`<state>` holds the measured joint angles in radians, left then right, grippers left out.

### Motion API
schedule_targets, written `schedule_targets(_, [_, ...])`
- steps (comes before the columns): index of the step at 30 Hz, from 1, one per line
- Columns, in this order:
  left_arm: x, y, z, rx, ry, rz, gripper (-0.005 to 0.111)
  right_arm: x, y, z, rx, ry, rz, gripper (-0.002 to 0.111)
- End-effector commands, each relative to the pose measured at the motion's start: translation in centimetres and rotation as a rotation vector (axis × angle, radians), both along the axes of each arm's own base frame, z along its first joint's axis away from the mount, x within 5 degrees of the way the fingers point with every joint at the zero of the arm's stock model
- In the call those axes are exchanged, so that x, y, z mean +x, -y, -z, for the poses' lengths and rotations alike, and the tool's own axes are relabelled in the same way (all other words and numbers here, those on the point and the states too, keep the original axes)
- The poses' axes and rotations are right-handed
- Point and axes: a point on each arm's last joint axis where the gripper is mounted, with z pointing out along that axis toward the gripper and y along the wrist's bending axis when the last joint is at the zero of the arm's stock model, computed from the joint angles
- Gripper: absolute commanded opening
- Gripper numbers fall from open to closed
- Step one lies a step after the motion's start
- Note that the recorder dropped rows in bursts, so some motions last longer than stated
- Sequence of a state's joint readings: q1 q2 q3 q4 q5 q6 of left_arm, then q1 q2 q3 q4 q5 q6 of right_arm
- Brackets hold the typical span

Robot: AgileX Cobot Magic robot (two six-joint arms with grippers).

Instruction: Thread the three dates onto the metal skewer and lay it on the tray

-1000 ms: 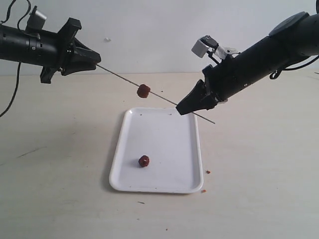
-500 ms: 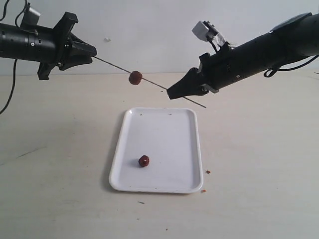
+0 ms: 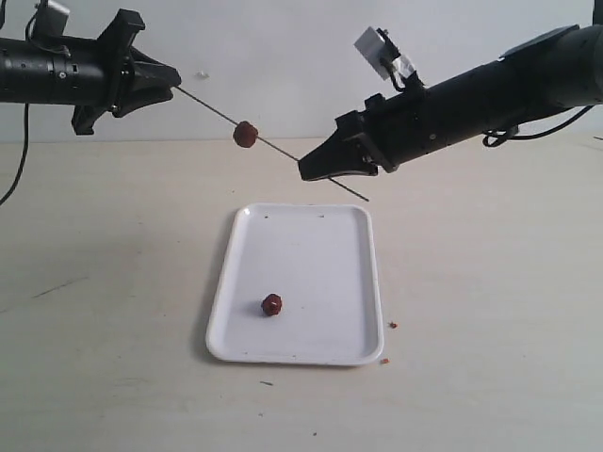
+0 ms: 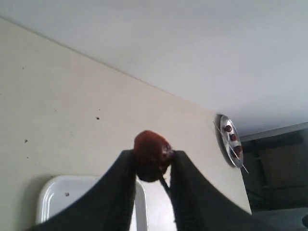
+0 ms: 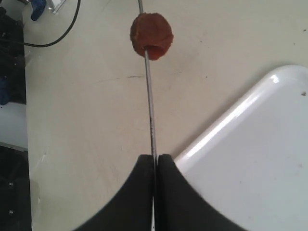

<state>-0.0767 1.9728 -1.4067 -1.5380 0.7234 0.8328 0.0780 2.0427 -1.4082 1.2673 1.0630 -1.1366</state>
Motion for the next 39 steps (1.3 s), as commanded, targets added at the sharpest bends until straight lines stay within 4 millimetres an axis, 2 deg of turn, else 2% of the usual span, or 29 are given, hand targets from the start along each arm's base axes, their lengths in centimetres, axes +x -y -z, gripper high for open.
schedule_targets(1, [-0.5,1.9,-0.4,-0.004,0.024,0.057,0.021,0.3,-2.8,-0.2,-0.027,0.033,0.066,0.0])
schedule_targets(2, [-0.6,2.3,-0.4,0.007,0.037,0.072,0.013,0.3,-3.5,-0.1,-0.038,0.046,0.083,0.0])
schedule_targets(4, [-0.7,2.5,-0.4,0.024,0.061,0.09,0.005,0.5,-4.1,-0.2,-0.039,0.059,0.118,0.0])
schedule_targets(9, [-0.9,2.6,-0.4,0.013,0.06,0.115,0.019,0.9,-4.1,-0.5,-0.012,0.094,0.149,0.0])
schedule_targets(23, [-1.6,4.8,-0.4,0.008,0.059,0.172,0.019,1.3,-4.2,-1.0,0.027,0.144,0.175,0.0])
schedule_targets(39, [-1.6,4.7,-0.5,0.021,0.083,0.195,0.019,1.2,-4.2,-0.8,-0.005,0.18,0.143,0.0])
